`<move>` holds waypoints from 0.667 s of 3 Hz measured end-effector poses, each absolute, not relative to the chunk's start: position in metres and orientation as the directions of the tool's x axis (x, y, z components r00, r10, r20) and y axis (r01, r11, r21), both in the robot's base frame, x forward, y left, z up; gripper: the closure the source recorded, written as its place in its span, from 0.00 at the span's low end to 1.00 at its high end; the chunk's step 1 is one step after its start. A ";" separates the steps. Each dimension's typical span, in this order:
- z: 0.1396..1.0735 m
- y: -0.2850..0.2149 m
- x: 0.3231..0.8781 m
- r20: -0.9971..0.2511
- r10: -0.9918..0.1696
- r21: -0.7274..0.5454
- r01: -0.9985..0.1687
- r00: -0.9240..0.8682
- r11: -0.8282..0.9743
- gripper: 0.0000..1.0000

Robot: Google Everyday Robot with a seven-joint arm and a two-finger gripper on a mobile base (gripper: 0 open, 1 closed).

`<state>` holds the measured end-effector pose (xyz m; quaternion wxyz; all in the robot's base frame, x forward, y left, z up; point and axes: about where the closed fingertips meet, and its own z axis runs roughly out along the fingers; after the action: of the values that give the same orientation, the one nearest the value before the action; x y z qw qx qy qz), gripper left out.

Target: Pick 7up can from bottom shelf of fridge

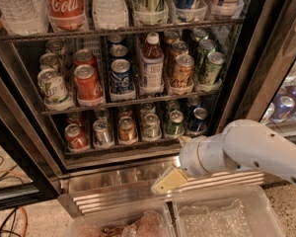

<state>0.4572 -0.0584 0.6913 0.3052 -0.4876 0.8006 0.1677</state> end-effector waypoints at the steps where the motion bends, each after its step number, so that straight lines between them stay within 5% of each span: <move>1: 0.673 -0.036 0.469 -0.697 -0.613 0.029 -0.869 -0.372 0.494 0.00; 2: 0.645 -0.024 0.474 -0.732 -0.524 0.096 -0.827 -0.436 0.555 0.00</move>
Offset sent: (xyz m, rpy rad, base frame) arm 0.0284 0.0431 -0.0795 0.2651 0.0653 -0.2222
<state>0.4743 -0.0243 0.6454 0.3332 -0.4135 0.8163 0.2274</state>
